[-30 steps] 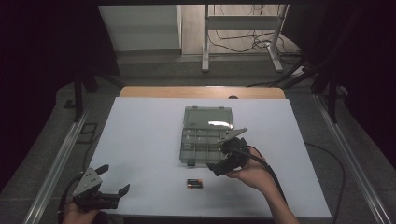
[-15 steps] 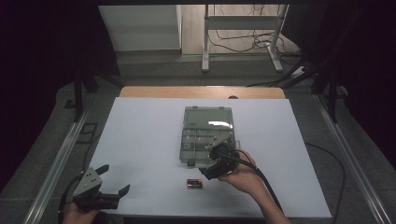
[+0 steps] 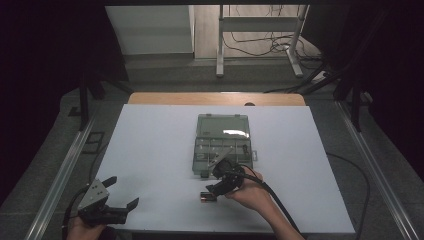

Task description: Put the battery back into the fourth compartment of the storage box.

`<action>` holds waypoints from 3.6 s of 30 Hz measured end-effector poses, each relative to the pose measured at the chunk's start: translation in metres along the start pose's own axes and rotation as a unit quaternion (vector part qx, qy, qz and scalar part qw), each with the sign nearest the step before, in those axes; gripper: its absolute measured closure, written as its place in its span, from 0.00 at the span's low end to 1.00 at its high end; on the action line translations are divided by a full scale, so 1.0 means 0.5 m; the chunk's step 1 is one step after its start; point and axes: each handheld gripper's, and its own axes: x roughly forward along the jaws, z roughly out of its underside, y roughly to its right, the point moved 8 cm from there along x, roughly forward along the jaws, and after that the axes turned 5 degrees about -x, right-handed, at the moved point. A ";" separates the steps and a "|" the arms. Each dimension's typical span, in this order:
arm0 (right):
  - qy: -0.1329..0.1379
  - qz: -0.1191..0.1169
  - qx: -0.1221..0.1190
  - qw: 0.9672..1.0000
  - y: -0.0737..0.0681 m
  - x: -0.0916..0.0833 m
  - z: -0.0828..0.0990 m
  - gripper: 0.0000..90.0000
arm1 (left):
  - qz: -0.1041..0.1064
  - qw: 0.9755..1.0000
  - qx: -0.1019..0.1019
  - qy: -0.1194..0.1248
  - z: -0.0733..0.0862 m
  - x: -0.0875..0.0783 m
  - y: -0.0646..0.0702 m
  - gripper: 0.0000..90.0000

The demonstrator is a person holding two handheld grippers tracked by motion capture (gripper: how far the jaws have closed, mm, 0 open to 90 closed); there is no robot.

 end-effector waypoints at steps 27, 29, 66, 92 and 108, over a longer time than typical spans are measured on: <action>-0.049 -0.027 -0.041 0.998 -0.023 0.077 0.017 0.83 | 0.005 1.000 -0.002 0.000 0.000 0.000 -0.001 0.00; -0.051 -0.023 -0.037 0.998 -0.020 0.079 0.017 0.84 | 0.005 1.000 -0.003 0.000 0.000 0.000 -0.001 0.00; 0.015 0.016 0.032 0.999 0.055 -0.037 0.007 0.85 | 0.007 1.000 -0.003 -0.003 0.001 0.001 -0.001 0.00; 0.039 0.076 0.098 0.992 0.176 -0.097 0.027 0.85 | 0.006 1.000 -0.005 -0.003 0.000 0.001 -0.002 0.00; 0.026 0.113 0.132 0.984 0.253 -0.087 0.019 0.85 | 0.006 1.000 -0.010 -0.001 0.000 0.001 -0.005 0.00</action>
